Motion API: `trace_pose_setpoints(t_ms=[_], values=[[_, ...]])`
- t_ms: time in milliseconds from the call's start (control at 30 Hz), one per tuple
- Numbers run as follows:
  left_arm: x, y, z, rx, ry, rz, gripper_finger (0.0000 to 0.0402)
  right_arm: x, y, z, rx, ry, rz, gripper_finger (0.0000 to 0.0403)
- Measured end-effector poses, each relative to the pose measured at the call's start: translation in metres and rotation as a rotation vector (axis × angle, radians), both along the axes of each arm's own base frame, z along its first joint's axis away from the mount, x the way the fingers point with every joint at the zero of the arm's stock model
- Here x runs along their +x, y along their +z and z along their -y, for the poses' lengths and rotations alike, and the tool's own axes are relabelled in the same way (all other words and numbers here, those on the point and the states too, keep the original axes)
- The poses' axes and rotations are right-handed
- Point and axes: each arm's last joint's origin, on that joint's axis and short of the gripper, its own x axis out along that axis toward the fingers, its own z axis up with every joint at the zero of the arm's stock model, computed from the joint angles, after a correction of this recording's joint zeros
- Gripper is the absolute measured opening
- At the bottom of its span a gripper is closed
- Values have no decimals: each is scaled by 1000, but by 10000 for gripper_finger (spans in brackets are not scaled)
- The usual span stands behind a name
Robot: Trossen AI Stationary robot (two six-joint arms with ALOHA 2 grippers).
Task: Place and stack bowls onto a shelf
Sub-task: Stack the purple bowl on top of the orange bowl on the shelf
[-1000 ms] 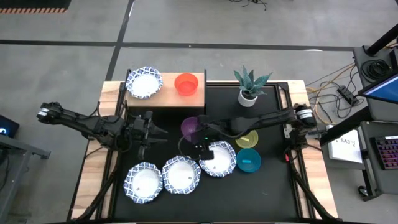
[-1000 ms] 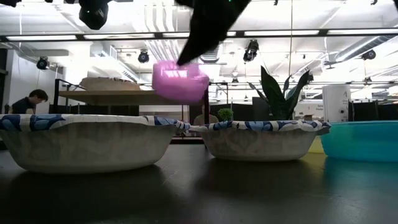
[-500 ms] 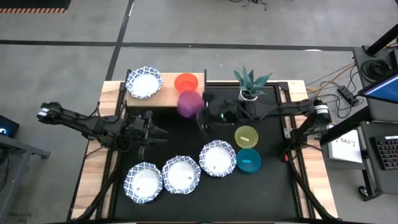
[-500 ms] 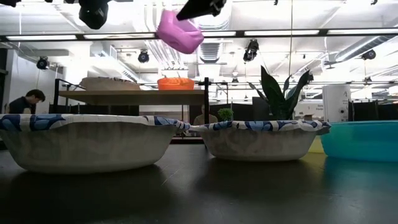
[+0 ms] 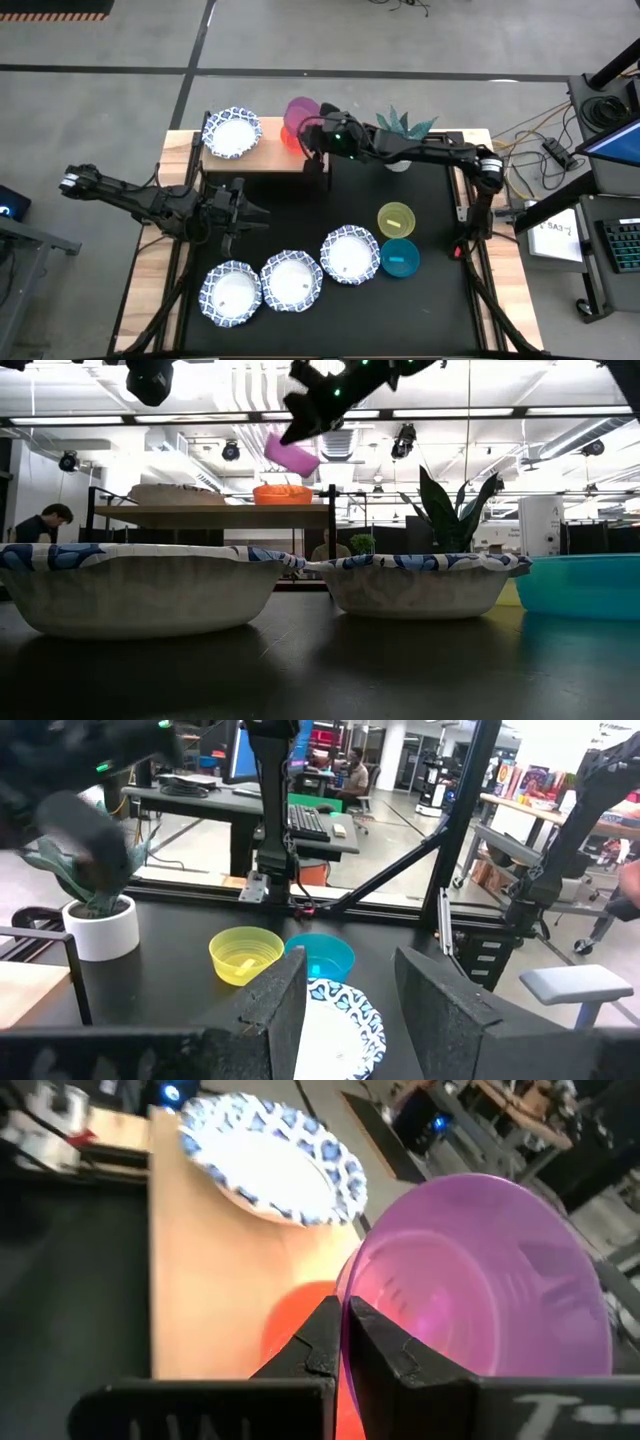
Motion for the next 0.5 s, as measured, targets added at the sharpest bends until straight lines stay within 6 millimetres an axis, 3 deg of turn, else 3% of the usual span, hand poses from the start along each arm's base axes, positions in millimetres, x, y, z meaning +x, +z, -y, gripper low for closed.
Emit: trace_pose_setpoints(t_ms=[233,500], values=[[0,-1,0,6,0,-7,136,15,-8,7,38,-21,9,23],[0,-1,0,6,-1,-10,136,18,-15,11,49,-56,-5,76]])
